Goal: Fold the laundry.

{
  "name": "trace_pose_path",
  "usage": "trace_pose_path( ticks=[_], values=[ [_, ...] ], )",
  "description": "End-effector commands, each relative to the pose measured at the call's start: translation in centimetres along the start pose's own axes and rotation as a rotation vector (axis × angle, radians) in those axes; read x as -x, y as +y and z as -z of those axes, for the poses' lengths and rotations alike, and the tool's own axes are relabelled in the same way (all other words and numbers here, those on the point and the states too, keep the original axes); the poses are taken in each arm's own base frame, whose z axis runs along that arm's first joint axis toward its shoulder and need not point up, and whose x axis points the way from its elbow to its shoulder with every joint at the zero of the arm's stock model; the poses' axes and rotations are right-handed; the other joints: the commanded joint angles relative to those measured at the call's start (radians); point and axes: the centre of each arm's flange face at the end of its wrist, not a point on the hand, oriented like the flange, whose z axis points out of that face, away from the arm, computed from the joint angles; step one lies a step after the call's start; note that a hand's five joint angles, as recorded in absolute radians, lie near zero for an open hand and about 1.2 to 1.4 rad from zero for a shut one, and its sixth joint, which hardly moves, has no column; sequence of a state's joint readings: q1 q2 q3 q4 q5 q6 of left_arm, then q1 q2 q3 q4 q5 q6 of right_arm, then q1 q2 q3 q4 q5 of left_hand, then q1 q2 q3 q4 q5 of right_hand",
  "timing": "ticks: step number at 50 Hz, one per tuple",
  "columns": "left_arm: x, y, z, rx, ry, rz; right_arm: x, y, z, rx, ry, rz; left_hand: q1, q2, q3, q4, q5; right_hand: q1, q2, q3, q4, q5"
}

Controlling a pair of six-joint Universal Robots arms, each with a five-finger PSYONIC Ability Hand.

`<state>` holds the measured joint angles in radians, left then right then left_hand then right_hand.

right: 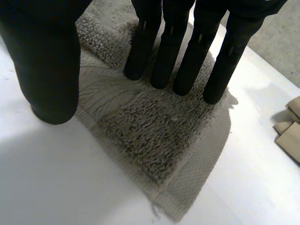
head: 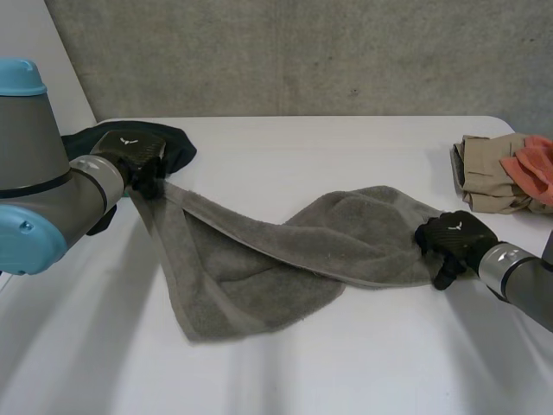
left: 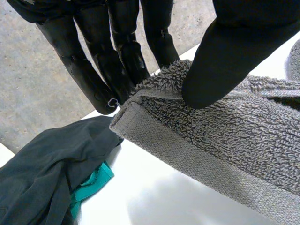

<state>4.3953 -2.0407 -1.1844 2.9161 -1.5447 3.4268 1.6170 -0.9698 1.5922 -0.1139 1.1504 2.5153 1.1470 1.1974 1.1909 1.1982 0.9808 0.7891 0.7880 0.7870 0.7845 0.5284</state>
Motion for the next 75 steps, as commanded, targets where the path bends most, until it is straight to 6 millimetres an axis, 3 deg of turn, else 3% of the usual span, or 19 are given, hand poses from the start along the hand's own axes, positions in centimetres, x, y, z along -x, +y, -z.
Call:
trace_pose_path(
  ticks=[1, 18, 21, 23, 29, 34, 36, 37, 39, 40, 43, 47, 51, 56, 59, 64, 70, 74, 75],
  values=[
    [-0.1, 0.1, 0.0, 0.004, 0.002, 0.0, -0.2, -0.1, -1.1, -0.044, 0.03, 0.035, 0.249, 0.199, 0.205, 0.198, 0.241, 0.207, 0.209, 0.21, 0.212, 0.294],
    [0.1, 0.3, -0.2, 0.007, -0.004, 0.0, -1.4, -1.2, -4.0, -0.084, 0.095, 0.066, 0.249, 0.199, 0.205, 0.198, 0.241, 0.231, 0.232, 0.233, 0.235, 0.317],
    [0.2, 0.6, -0.6, 0.012, -0.005, -0.002, -1.9, -1.7, -4.5, -0.096, 0.123, 0.073, 0.249, 0.199, 0.205, 0.198, 0.241, 0.436, 0.437, 0.438, 0.44, 0.522],
    [0.3, 0.7, -1.0, 0.008, -0.009, -0.003, -2.6, -2.7, -4.8, -0.121, 0.155, 0.077, 0.249, 0.199, 0.205, 0.198, 0.241, 0.606, 0.607, 0.608, 0.611, 0.692],
    [0.9, -0.3, -3.0, -0.063, -0.037, -0.01, -5.1, -6.4, -5.9, -0.227, 0.263, 0.079, 0.249, 0.199, 0.205, 0.198, 0.241, 0.607, 0.608, 0.609, 0.612, 0.693],
    [2.5, -5.8, -4.7, -0.325, -0.111, -0.01, -9.3, -12.5, -6.9, -0.431, 0.415, 0.123, 0.249, 0.199, 0.205, 0.198, 0.241, 0.607, 0.608, 0.609, 0.612, 0.693],
    [3.9, -10.4, -4.3, -0.546, -0.177, -0.008, -12.5, -17.0, -5.9, -0.595, 0.559, 0.144, 0.249, 0.199, 0.205, 0.198, 0.241, 0.607, 0.608, 0.609, 0.612, 0.693],
    [4.9, -13.3, -3.7, -0.701, -0.227, -0.001, -15.1, -20.8, -4.1, -0.751, 0.692, 0.128, 0.249, 0.199, 0.205, 0.198, 0.241, 0.607, 0.608, 0.609, 0.612, 0.693],
    [5.7, -15.8, -2.5, -0.836, -0.269, 0.006, -16.0, -22.4, -3.0, -0.816, 0.746, 0.109, 0.249, 0.199, 0.205, 0.198, 0.241, 0.607, 0.608, 0.609, 0.612, 0.693],
    [6.5, -17.9, -1.3, -0.957, -0.309, 0.026, -17.1, -24.3, -1.4, -0.912, 0.804, 0.073, 0.249, 0.199, 0.205, 0.198, 0.241, 0.607, 0.608, 0.609, 0.612, 0.693],
    [7.3, -19.5, -0.2, -1.068, -0.358, 0.06, -18.2, -25.5, -0.2, -0.997, 0.834, 0.037, 0.249, 0.199, 0.205, 0.198, 0.241, 0.607, 0.608, 0.609, 0.612, 0.693],
    [7.4, -17.9, -0.8, -0.989, -0.373, 0.079, -17.9, -24.8, -0.5, -0.961, 0.774, 0.031, 0.249, 0.199, 0.205, 0.198, 0.241, 0.607, 0.608, 0.609, 0.612, 0.693],
    [7.6, -13.8, -2.7, -0.797, -0.361, 0.089, -16.6, -22.7, -1.6, -0.872, 0.673, 0.03, 0.249, 0.199, 0.205, 0.198, 0.241, 0.607, 0.608, 0.609, 0.612, 0.693],
    [6.0, -7.1, -5.2, -0.536, -0.302, 0.083, -14.7, -18.2, -3.8, -0.758, 0.522, 0.019, 0.249, 0.199, 0.205, 0.198, 0.241, 0.607, 0.608, 0.609, 0.612, 0.693],
    [5.0, -4.3, -5.8, -0.451, -0.275, 0.076, -13.5, -15.9, -4.6, -0.692, 0.457, 0.007, 0.249, 0.199, 0.205, 0.198, 0.241, 0.607, 0.608, 0.609, 0.612, 0.693],
    [3.0, 1.4, -6.5, -0.279, -0.212, 0.011, -9.7, -10.1, -5.9, -0.499, 0.318, -0.039, 0.249, 0.199, 0.205, 0.198, 0.241, 0.607, 0.608, 0.609, 0.612, 0.693],
    [1.4, 5.8, -5.4, -0.121, -0.144, -0.088, -6.8, -5.1, -5.3, -0.258, 0.234, -0.027, 0.249, 0.199, 0.205, 0.198, 0.241, 0.607, 0.608, 0.609, 0.612, 0.693],
    [1.0, 7.5, -2.7, 0.007, -0.109, -0.157, -4.9, -3.5, -2.8, -0.058, 0.138, 0.021, 0.249, 0.199, 0.205, 0.198, 0.241, 0.607, 0.608, 0.609, 0.612, 0.693],
    [1.1, 7.6, -1.5, 0.046, -0.103, -0.189, -4.4, -3.5, -1.1, 0.015, 0.095, 0.055, 0.249, 0.199, 0.205, 0.198, 0.241, 0.607, 0.608, 0.609, 0.612, 0.693]
  ],
)
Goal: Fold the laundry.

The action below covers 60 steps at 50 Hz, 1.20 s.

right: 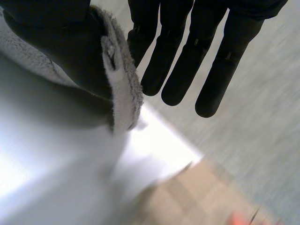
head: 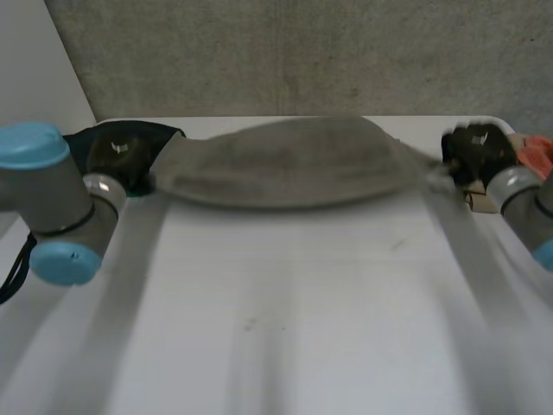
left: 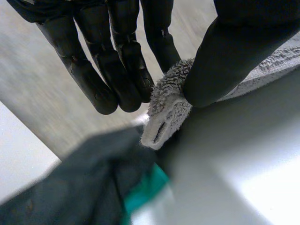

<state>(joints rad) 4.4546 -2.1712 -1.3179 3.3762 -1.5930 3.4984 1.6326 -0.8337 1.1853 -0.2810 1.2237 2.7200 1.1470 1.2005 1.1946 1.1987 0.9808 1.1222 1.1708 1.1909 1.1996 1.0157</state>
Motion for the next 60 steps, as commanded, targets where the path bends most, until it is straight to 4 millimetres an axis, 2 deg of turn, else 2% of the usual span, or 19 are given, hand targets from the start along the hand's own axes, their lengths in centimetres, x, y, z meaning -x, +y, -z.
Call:
trace_pose_path(
  ticks=[1, 3, 4, 8, 12, 15, 19, 23, 26, 27, 30, 31, 39, 50, 51, 52, 53, 54, 60],
  values=[
    [0.0, 2.0, 5.3, 0.204, 0.079, -0.159, 1.8, 1.0, 6.6, 0.362, -0.191, 0.124, 0.249, 0.196, 0.202, 0.198, 0.241, 0.274, 0.225, 0.205, 0.197, 0.206],
    [0.2, 2.0, 6.6, 0.247, 0.095, -0.197, 1.8, 0.3, 8.6, 0.426, -0.243, 0.173, 0.249, 0.196, 0.202, 0.198, 0.241, 0.274, 0.225, 0.205, 0.197, 0.206],
    [0.5, 1.9, 8.0, 0.294, 0.114, -0.237, 1.6, -0.5, 10.4, 0.476, -0.291, 0.24, 0.249, 0.196, 0.202, 0.198, 0.241, 0.274, 0.225, 0.205, 0.197, 0.206],
    [1.0, 2.1, 12.2, 0.457, 0.208, -0.332, 0.8, -1.6, 14.1, 0.591, -0.4, 0.379, 0.249, 0.196, 0.202, 0.198, 0.241, 0.274, 0.225, 0.205, 0.197, 0.206],
    [1.3, 2.0, 15.0, 0.569, 0.293, -0.408, 0.5, -2.0, 16.3, 0.701, -0.478, 0.444, 0.249, 0.196, 0.202, 0.198, 0.241, 0.274, 0.225, 0.205, 0.197, 0.206],
    [1.3, 1.9, 15.3, 0.59, 0.32, -0.444, 0.5, -2.1, 16.5, 0.728, -0.477, 0.437, 0.249, 0.196, 0.202, 0.198, 0.241, 0.274, 0.225, 0.205, 0.197, 0.206],
    [1.2, 1.3, 13.7, 0.533, 0.305, -0.488, 0.5, -1.9, 14.3, 0.668, -0.399, 0.446, 0.249, 0.196, 0.202, 0.198, 0.241, 0.274, 0.225, 0.205, 0.197, 0.206],
    [0.9, 0.1, 10.8, 0.45, 0.244, -0.502, 0.1, -1.5, 11.0, 0.57, -0.27, 0.439, 0.249, 0.196, 0.202, 0.198, 0.241, 0.274, 0.225, 0.205, 0.197, 0.206],
    [0.5, -1.4, 7.7, 0.352, 0.172, -0.471, 0.1, -1.2, 8.2, 0.483, -0.171, 0.413, 0.249, 0.196, 0.202, 0.198, 0.241, 0.274, 0.225, 0.205, 0.197, 0.206],
    [0.4, -2.2, 6.0, 0.293, 0.131, -0.444, 0.2, -1.0, 6.9, 0.442, -0.136, 0.397, 0.249, 0.196, 0.202, 0.198, 0.241, 0.274, 0.225, 0.205, 0.197, 0.206],
    [0.0, -2.9, 3.4, 0.219, 0.08, -0.413, 0.5, -0.5, 5.2, 0.384, -0.091, 0.381, 0.249, 0.196, 0.202, 0.198, 0.241, 0.274, 0.225, 0.205, 0.197, 0.206],
    [-0.2, -3.3, 1.8, 0.178, 0.046, -0.395, 0.6, -0.2, 4.1, 0.348, -0.066, 0.376, 0.249, 0.196, 0.202, 0.198, 0.241, 0.274, 0.225, 0.205, 0.197, 0.206],
    [-1.9, -2.1, -3.9, 0.13, -0.01, -0.424, 1.0, 1.2, -0.1, 0.216, 0.016, 0.423, 0.249, 0.196, 0.202, 0.198, 0.241, 0.274, 0.225, 0.205, 0.197, 0.206],
    [-4.7, -0.6, -6.9, 0.067, 0.014, -0.48, 2.0, 3.0, -2.5, 0.237, 0.04, 0.453, 0.249, 0.196, 0.202, 0.198, 0.241, 0.274, 0.225, 0.205, 0.197, 0.206],
    [-4.8, -0.6, -7.0, 0.061, 0.01, -0.475, 2.0, 3.1, -2.6, 0.241, 0.043, 0.451, 0.249, 0.196, 0.202, 0.198, 0.241, 0.056, 0.007, -0.013, -0.022, -0.012],
    [-4.8, -0.6, -7.1, 0.053, 0.005, -0.474, 2.0, 3.2, -2.6, 0.249, 0.051, 0.451, 0.093, 0.039, 0.045, 0.041, 0.084, -0.42, -0.469, -0.489, -0.498, -0.488],
    [-4.9, -0.7, -7.2, 0.044, -0.001, -0.472, 2.0, 3.3, -2.7, 0.254, 0.059, 0.453, -0.237, -0.291, -0.285, -0.289, -0.246, -0.73, -0.779, -0.799, -0.808, -0.798],
    [-5.0, -1.0, -7.4, 0.022, -0.015, -0.47, 2.0, 3.3, -2.8, 0.268, 0.085, 0.456, -0.972, -1.026, -1.02, -1.024, -0.981, -0.948, -0.996, -1.016, -1.025, -1.016],
    [-4.8, -2.9, -7.6, -0.057, -0.096, -0.441, 0.6, 2.3, -3.0, 0.266, 0.201, 0.426, -0.972, -1.026, -1.02, -1.024, -0.981, -0.948, -0.996, -1.016, -1.025, -1.016]
  ],
)
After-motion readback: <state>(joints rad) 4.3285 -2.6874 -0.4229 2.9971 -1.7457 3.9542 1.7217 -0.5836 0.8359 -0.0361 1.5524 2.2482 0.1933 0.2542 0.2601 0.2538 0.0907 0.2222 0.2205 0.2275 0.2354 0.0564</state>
